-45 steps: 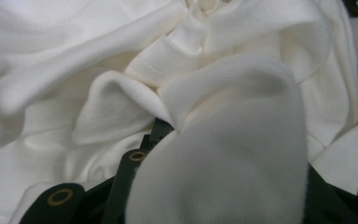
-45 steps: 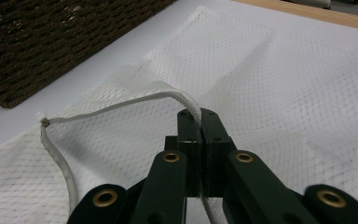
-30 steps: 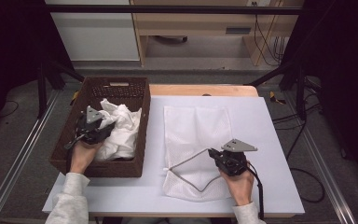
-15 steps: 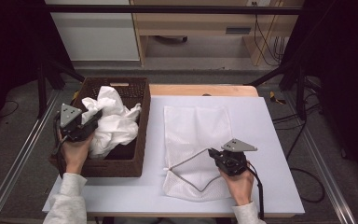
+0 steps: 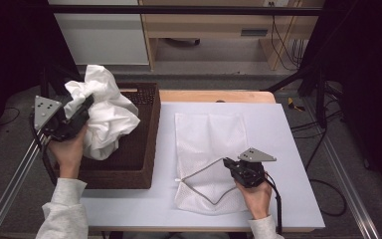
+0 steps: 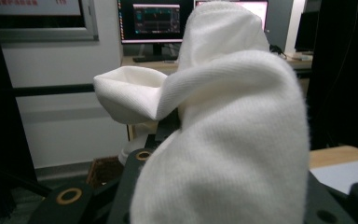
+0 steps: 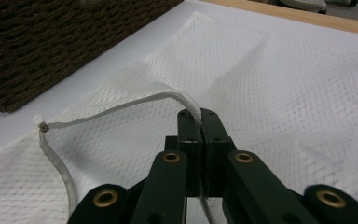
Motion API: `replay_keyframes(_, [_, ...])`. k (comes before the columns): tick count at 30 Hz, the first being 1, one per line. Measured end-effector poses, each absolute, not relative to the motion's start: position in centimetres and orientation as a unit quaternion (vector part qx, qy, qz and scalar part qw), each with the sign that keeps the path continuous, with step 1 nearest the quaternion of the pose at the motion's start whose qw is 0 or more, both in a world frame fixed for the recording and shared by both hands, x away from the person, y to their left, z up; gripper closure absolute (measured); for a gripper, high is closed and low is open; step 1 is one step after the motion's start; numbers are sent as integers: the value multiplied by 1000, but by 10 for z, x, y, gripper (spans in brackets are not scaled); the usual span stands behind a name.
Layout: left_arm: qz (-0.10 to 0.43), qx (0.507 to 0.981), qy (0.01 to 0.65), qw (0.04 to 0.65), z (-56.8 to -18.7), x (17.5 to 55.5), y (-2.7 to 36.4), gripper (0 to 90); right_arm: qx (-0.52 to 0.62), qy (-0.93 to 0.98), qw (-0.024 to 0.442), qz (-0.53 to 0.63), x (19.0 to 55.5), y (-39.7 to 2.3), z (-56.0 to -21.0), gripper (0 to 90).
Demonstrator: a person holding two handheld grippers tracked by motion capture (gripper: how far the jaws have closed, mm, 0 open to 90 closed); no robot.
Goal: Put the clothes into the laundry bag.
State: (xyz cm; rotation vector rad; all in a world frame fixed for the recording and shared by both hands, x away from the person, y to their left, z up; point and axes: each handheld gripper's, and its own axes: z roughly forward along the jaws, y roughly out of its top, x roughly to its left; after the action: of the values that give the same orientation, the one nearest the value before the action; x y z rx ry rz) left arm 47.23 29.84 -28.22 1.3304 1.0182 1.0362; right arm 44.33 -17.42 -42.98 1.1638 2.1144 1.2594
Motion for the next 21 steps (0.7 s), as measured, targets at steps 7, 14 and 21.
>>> replay_keyframes(7, [454, 536, 413, 580, -254, 457, 302, 683, 417, 760, 208, 452, 443, -174, -430, 889])
replay_keyframes(14, [461, 519, 393, 604, -227, 444, 297, 682, 418, 760, 207, 451, 444, -173, -431, 889])
replay_keyframes(21, [470, 510, 361, 623, -201, 424, 284, 681, 418, 760, 208, 452, 443, -174, -430, 889])
